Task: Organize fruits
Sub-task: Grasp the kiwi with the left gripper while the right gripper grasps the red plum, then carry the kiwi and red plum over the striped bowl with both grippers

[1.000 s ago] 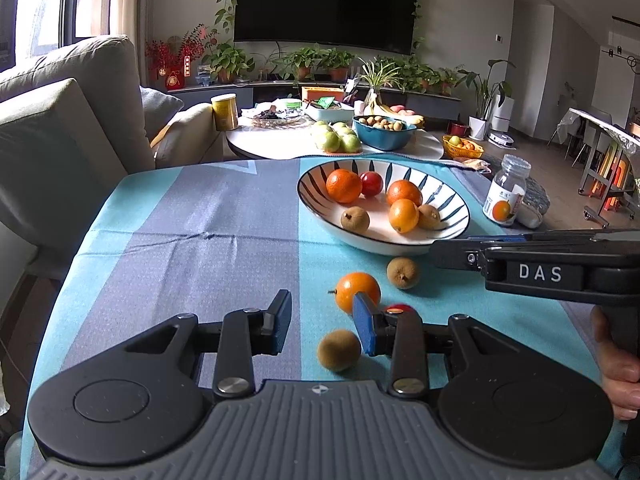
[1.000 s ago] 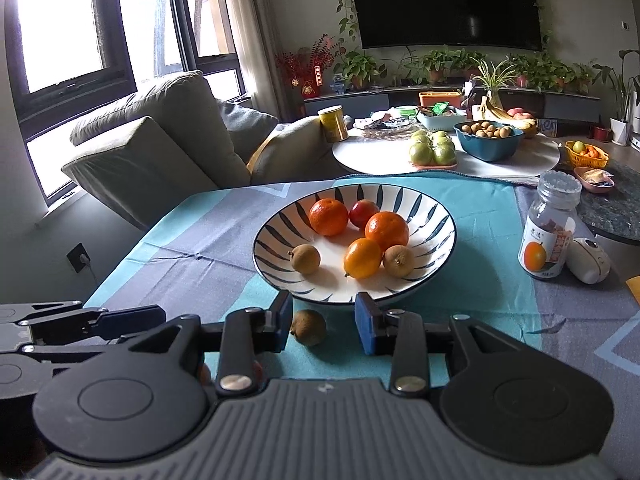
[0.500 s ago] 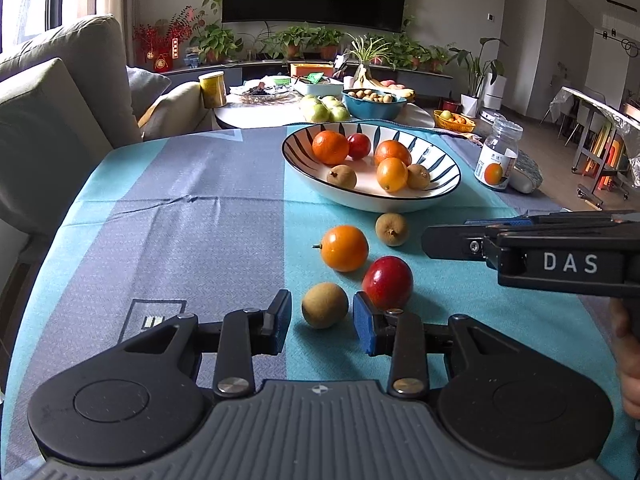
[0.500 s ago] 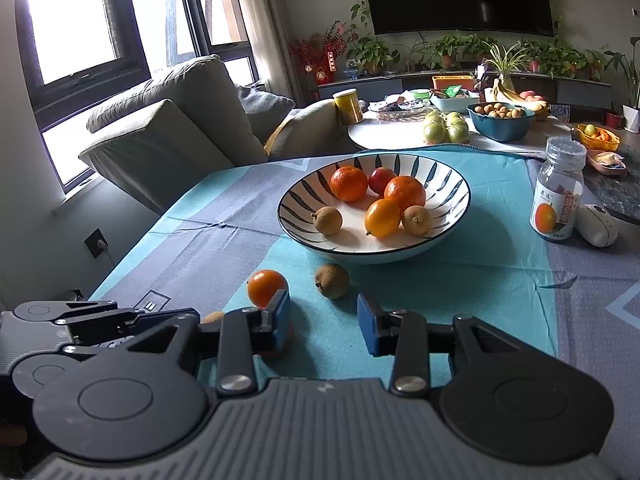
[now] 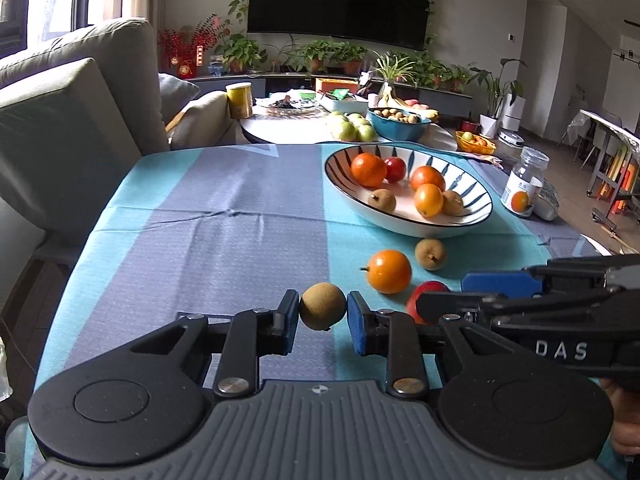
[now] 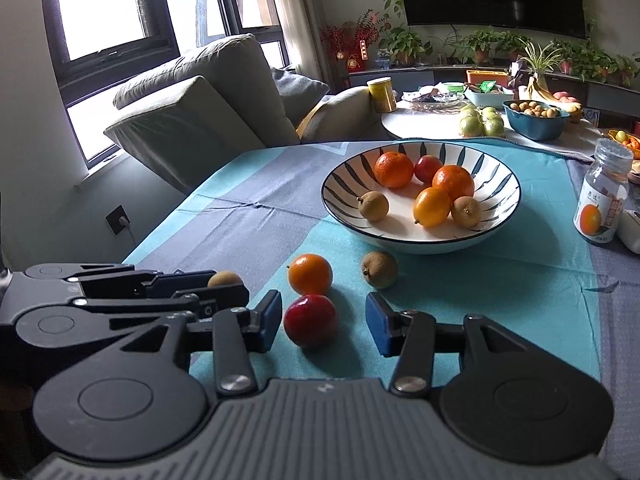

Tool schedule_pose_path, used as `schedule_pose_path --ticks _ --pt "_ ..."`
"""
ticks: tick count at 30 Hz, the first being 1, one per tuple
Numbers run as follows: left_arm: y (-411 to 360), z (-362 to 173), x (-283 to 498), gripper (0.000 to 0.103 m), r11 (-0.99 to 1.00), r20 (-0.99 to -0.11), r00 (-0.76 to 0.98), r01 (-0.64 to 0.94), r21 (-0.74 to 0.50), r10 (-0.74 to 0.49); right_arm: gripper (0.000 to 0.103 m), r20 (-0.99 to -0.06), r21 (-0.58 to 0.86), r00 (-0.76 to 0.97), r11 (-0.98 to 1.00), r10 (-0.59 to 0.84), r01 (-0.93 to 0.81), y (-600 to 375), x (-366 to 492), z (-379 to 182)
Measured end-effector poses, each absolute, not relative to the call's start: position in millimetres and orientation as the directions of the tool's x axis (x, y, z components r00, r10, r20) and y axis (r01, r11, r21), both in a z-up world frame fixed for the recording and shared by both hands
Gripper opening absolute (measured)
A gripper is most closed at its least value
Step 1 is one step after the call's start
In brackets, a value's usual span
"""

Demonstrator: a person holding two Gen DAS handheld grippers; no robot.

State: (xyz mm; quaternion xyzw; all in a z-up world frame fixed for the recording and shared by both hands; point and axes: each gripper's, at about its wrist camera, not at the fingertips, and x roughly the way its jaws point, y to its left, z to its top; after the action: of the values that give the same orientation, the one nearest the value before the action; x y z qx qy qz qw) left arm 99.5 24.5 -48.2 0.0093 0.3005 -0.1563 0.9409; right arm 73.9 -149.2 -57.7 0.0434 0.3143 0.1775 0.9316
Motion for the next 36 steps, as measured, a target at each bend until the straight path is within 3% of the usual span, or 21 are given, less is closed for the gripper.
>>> schedule_pose_path --ticks 17,36 --pt "22.8 -45.4 99.4 0.025 0.95 -0.566 0.771 0.3 -0.081 -0.292 0.078 -0.613 0.136 0.726 0.947 0.312 -0.292 -139.2 75.9 -66.6" --pt "-40.0 -17.7 134.0 0.025 0.905 -0.514 0.764 0.422 -0.058 -0.389 0.078 -0.49 0.15 0.841 0.973 0.228 -0.176 -191.4 83.4 -28.6"
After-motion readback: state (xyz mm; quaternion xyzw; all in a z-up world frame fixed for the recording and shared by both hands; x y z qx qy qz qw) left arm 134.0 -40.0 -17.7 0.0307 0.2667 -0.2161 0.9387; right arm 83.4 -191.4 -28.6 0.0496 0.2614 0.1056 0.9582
